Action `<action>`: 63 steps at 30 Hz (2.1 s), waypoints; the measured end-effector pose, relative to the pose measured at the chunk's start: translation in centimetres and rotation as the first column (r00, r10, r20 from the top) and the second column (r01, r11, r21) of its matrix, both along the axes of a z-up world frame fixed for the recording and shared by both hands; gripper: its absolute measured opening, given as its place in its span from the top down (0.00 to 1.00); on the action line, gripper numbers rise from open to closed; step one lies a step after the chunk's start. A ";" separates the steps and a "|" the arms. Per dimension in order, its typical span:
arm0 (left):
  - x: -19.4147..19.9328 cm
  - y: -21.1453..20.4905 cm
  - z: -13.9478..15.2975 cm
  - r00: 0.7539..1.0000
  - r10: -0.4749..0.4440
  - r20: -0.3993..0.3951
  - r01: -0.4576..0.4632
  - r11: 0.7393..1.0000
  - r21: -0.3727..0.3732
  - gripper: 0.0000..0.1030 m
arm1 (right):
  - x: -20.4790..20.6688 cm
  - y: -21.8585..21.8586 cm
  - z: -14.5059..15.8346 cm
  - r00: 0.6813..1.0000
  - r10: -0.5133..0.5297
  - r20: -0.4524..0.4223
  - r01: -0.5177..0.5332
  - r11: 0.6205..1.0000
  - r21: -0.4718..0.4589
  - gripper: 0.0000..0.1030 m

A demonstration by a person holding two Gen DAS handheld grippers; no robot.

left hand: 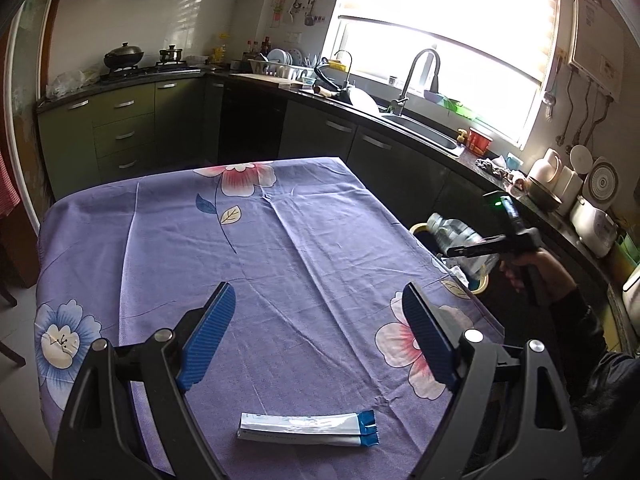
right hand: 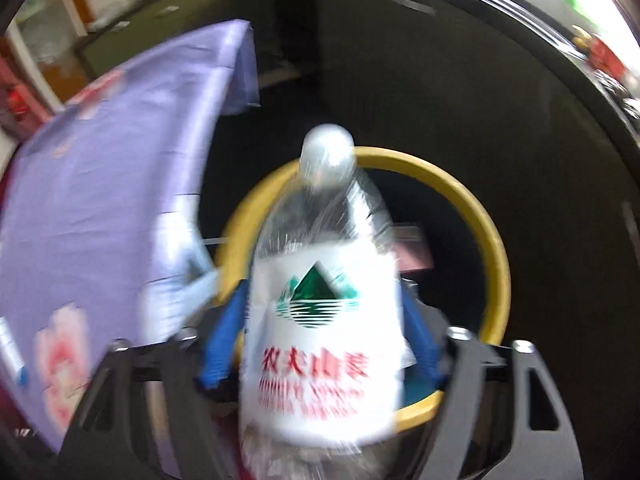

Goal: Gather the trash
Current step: 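Carry the water bottle over the bin and open the right gripper, then grasp the white-and-blue toothpaste tube with the left gripper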

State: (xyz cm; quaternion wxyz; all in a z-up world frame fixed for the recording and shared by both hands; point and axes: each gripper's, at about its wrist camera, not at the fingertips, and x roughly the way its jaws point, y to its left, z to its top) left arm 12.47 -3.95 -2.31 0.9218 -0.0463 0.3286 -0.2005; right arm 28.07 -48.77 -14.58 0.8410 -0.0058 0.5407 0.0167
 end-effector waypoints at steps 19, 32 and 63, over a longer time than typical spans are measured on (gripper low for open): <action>-0.5 0.3 -2.1 0.979 -0.200 -0.045 0.201 0.980 0.005 0.21 | -12.5 2.9 4.6 0.974 -0.081 0.210 0.050 0.987 0.151 0.16; -1.1 -2.1 -6.8 0.662 -0.704 -0.258 0.750 0.624 0.220 0.21 | -14.2 6.7 5.4 0.979 -0.061 0.194 0.028 0.985 0.171 0.14; -1.8 -3.6 -11.8 0.624 -0.684 -0.379 0.781 0.522 0.344 0.67 | -14.0 8.9 5.0 0.991 -0.004 0.133 -0.026 0.974 0.223 0.14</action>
